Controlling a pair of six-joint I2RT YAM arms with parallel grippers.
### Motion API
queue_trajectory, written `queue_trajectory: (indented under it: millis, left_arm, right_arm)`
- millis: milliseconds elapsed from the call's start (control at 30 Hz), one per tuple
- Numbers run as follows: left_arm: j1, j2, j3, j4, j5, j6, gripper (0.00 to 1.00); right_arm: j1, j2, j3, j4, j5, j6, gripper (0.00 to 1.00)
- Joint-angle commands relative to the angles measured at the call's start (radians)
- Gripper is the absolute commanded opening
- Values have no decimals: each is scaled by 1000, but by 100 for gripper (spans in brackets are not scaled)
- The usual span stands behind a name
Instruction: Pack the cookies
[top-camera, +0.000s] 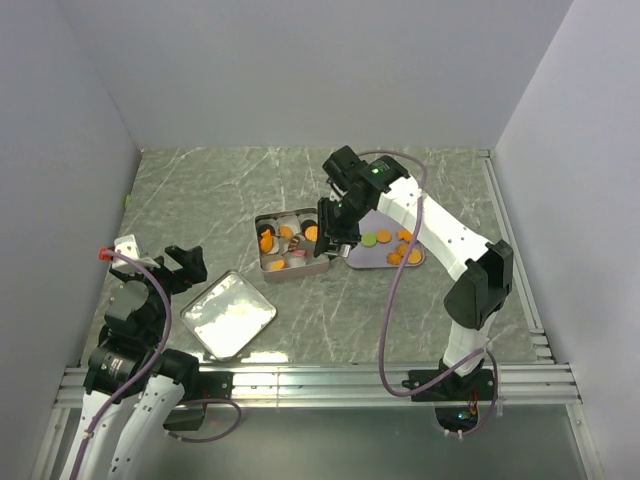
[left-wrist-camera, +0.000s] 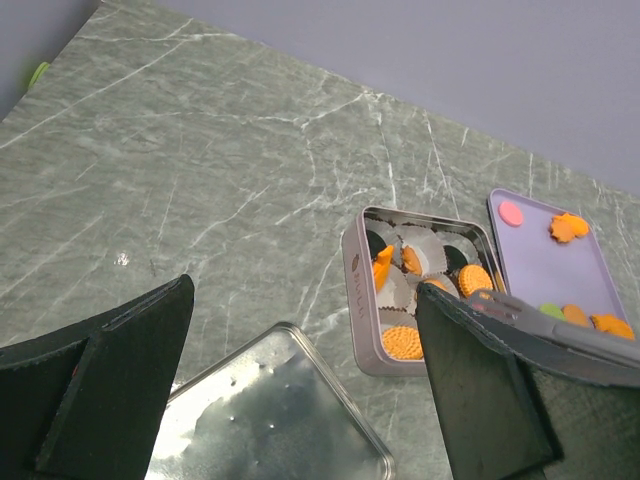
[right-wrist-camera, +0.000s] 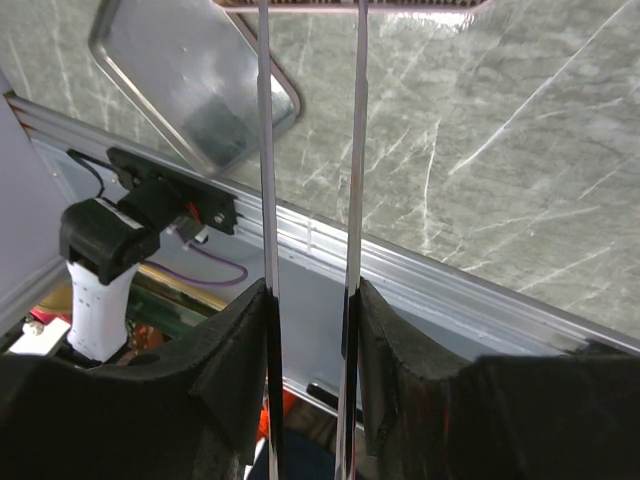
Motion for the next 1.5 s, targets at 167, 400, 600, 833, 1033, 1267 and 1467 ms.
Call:
queue_trajectory:
  millis: [167,400,600,833,1033,1267,1467]
  left_arm:
    - [-1,-15,3,35,-17,3,99]
    - [-1,-20,3,33,-25,1,99]
    - [-1,-21,4,30,-30,-2,100]
    - [-1,-18,3,32,-31,0,99]
    - [-1,-18,3,32,-31,0,99]
    - [-1,-15,1,33,-28,1,99]
    - [-1,-11,1,38,-14,7,99]
  right_arm:
    - [31,7,-43,46,-12,13,34]
    - [36,39,-30,52,0,16,40]
    - [36,67,3,40,13,16,48]
    - [34,93,72,9,26,12,54]
    - [34,106,114,-14,43,12,56]
    - [-12,74,214,-88,95,6,56]
    - [-102,-16,139,-106,123,-27,56]
